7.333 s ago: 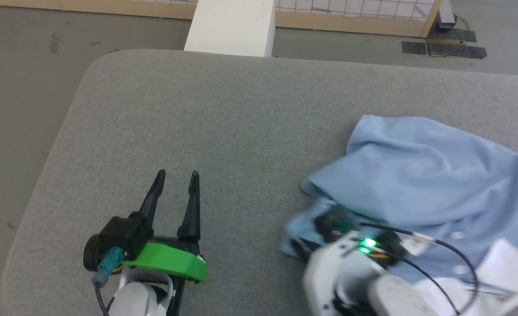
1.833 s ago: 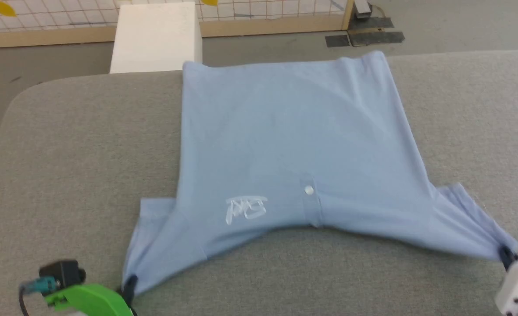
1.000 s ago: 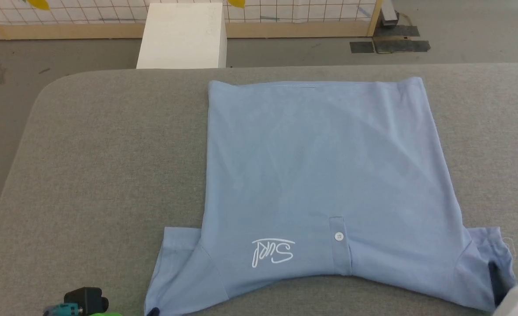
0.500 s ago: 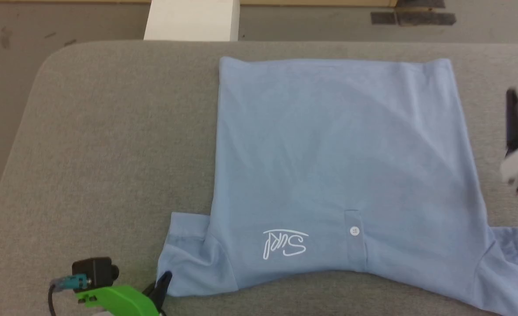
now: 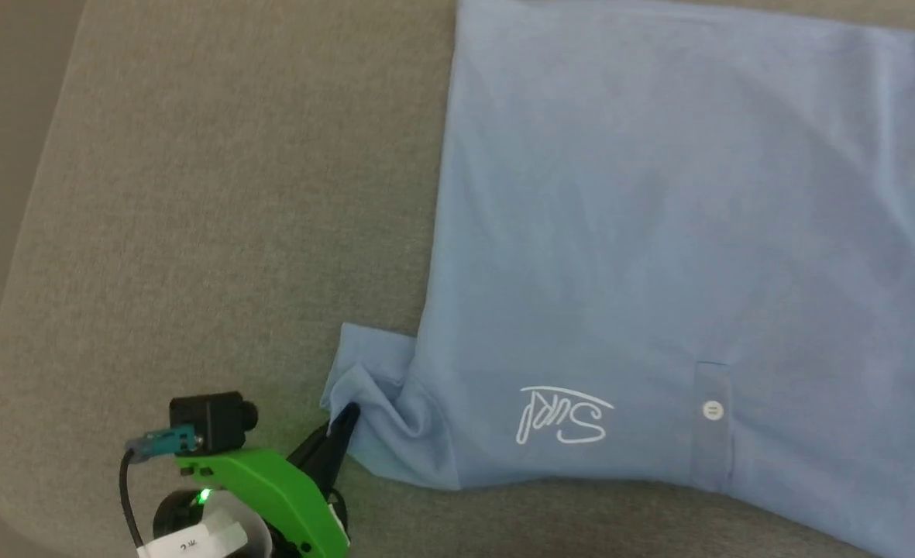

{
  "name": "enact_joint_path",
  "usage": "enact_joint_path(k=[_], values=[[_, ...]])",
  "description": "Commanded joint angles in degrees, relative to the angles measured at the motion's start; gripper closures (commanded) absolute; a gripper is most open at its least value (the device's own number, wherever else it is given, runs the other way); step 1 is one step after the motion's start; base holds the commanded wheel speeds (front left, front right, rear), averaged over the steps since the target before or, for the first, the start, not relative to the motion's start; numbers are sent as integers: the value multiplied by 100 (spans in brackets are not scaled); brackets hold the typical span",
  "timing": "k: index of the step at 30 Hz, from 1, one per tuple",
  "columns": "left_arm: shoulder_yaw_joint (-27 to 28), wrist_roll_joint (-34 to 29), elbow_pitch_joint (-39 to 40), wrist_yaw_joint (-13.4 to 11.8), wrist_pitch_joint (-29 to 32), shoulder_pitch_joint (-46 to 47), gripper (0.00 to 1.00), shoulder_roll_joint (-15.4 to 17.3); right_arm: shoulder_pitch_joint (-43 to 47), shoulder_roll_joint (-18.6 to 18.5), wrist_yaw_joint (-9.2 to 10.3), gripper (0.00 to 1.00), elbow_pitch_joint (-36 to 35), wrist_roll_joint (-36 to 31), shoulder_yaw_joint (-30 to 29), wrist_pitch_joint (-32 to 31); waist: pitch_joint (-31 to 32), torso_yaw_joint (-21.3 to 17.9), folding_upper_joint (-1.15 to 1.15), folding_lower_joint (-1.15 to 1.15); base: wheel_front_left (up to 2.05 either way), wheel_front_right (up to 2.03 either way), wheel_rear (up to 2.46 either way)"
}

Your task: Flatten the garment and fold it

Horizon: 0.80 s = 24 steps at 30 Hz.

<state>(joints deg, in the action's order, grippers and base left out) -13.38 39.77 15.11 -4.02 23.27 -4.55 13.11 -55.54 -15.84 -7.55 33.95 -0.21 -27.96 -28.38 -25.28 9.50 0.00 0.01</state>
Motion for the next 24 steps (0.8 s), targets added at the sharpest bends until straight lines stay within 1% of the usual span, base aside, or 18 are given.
enact_joint_path(k=[1,6,9,10,11,12,13,14,16,18,19,22,24], values=[[-20,-75,2,56,-53,145,100,-33,-202,-39,6,0,36,-198,-151,-299,-696,556,0,-1,0,0,0],[-90,-62,-71,146,-193,263,100,-125,-595,-61,6,0,-218,-872,-428,-1508,-1042,717,0,-1,0,0,0],[-116,-55,-149,192,-259,312,100,-157,-669,3,6,0,-495,-1088,-578,-2105,-1162,757,0,-1,0,0,0],[-122,-50,-179,209,-284,329,100,-168,-669,35,6,10,-621,-1150,-628,-2293,-1189,764,0,-1,0,0,0],[-124,-47,-203,220,-303,342,100,-174,-652,56,6,53,-725,-1187,-641,-2415,-1203,764,0,-1,0,0,0],[-124,-43,-231,230,-324,354,100,-180,-611,83,6,81,-852,-1216,-645,-2558,-1214,760,0,-1,0,0,0],[-121,-39,-254,235,-338,362,100,-182,-558,115,6,100,-954,-1220,-638,-2667,-1212,751,0,-1,0,0,0],[-116,-36,-281,239,-351,370,100,-181,-468,170,6,100,-1098,-1213,-627,-2775,-1194,731,0,-1,0,0,0],[-103,-40,-320,243,-373,388,100,-170,-311,161,6,100,-1278,-1119,-525,-2809,-1134,693,0,-1,0,0,0],[-92,-53,-355,246,-400,407,100,-157,-139,116,6,100,-1458,-963,-374,-2651,-1032,648,0,-1,0,0,0],[-90,-54,-367,251,-408,411,100,-152,-44,29,6,100,-1501,-870,-263,-2522,-981,625,0,-1,0,0,0],[-78,-53,-426,255,-434,410,100,-136,343,-397,6,100,-1436,-434,172,-1710,-697,527,0,-1,0,0,0],[-56,-61,-467,232,-435,368,100,-105,680,-608,6,100,-1425,-175,425,-1119,-456,431,0,-1,0,0,0]])
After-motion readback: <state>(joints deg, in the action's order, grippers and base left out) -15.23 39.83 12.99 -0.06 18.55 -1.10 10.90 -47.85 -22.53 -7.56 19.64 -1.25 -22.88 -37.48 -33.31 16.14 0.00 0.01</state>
